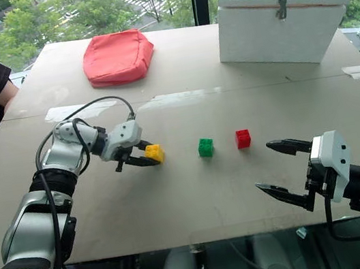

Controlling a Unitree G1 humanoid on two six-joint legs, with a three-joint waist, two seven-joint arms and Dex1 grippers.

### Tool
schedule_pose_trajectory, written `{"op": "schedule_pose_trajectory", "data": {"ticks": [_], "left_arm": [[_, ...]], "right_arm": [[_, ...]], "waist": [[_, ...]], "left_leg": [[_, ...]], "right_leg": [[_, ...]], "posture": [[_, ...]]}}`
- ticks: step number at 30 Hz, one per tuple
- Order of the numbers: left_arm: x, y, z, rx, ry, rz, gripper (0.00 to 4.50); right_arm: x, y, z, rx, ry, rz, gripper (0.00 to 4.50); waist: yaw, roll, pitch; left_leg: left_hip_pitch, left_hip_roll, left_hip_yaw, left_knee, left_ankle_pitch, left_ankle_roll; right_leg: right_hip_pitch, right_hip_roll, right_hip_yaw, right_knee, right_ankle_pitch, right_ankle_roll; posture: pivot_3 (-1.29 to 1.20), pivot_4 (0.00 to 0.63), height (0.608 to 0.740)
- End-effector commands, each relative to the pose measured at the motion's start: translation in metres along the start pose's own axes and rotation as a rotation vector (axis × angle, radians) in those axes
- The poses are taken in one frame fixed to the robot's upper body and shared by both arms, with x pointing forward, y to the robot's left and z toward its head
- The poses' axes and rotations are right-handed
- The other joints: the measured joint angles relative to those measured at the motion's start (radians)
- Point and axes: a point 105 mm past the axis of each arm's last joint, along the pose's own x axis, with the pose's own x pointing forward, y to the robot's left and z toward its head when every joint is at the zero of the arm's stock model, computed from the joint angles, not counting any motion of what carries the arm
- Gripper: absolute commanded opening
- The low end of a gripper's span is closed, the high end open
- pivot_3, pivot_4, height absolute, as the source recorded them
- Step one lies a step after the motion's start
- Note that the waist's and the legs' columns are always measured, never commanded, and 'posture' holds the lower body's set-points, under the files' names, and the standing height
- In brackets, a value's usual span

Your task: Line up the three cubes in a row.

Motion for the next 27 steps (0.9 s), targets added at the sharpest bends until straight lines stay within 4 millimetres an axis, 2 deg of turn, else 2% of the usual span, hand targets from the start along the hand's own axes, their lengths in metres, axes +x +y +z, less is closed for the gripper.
{"op": "schedule_pose_trajectory", "data": {"ticks": [1,2,4,5,10,15,18,24,27], "left_arm": [[-0.002,0.010,0.007,0.039,0.004,0.045,2.89],[-0.002,0.010,0.006,0.037,0.006,0.050,3.11],[-0.001,0.010,0.005,0.033,0.007,0.049,4.20],[-0.002,0.010,0.005,0.033,0.002,0.050,4.44],[-0.021,0.004,0.009,-0.006,-0.053,0.073,4.44],[-0.048,-0.017,0.008,-0.099,-0.107,0.192,4.44],[-0.061,-0.046,0.002,-0.245,-0.170,0.326,4.44],[-0.069,-0.116,-0.007,-0.517,-0.298,0.556,4.44],[-0.073,-0.143,-0.011,-0.607,-0.325,0.633,4.44]], "right_arm": [[-0.004,-0.002,0.009,-0.043,-0.005,-0.008,4.50],[-0.004,-0.002,0.009,-0.043,-0.005,-0.008,4.50],[-0.004,-0.002,0.008,-0.043,-0.002,-0.006,4.50],[-0.005,-0.002,0.008,-0.043,-0.001,-0.005,4.50],[-0.008,-0.004,0.007,-0.041,0.007,-0.003,4.50],[-0.012,-0.011,0.001,-0.033,0.022,-0.007,4.50],[-0.020,-0.020,-0.009,-0.017,0.058,-0.023,4.50],[-0.050,-0.036,-0.032,0.016,0.164,-0.088,4.50],[-0.062,-0.042,-0.040,0.038,0.198,-0.109,4.50]], "waist": [[0.000,0.000,0.000],[0.000,0.000,0.000],[-0.001,0.000,0.000],[-0.001,0.000,0.000],[-0.003,0.000,0.000],[-0.011,0.000,0.000],[-0.020,0.001,0.000],[-0.016,0.000,0.000],[-0.010,0.001,-0.001]], "left_leg": [[0.000,0.000,0.000,0.000,0.000,0.000],[0.000,0.000,0.000,0.000,0.000,0.000],[0.000,0.000,0.000,0.000,0.000,0.000],[0.000,0.000,0.000,0.000,0.000,0.000],[0.000,0.000,0.000,0.000,0.000,0.000],[0.001,0.001,0.000,-0.002,0.000,0.000],[0.001,0.001,0.000,-0.002,0.000,0.000],[0.003,0.003,-0.001,-0.003,0.000,0.000],[0.007,0.004,0.000,-0.004,0.000,0.000]], "right_leg": [[0.000,0.000,0.000,0.000,0.000,0.000],[0.000,0.000,0.000,0.000,0.000,0.000],[0.000,0.000,0.000,0.000,0.000,0.000],[0.000,0.000,0.000,0.000,0.000,0.000],[0.000,0.000,0.000,0.000,0.000,0.000],[-0.001,0.000,0.000,0.000,0.000,0.000],[-0.001,-0.001,0.001,0.000,0.000,0.000],[0.000,-0.004,0.001,-0.001,-0.001,0.000],[0.001,-0.007,0.000,-0.002,-0.003,0.003]], "posture": [[0.00,0.150,0.740],[0.00,0.150,0.740],[0.00,0.150,0.740],[0.00,0.150,0.740],[0.00,0.150,0.740],[0.00,0.150,0.740],[0.00,0.150,0.740],[0.00,0.150,0.740],[0.00,0.150,0.740]]}}
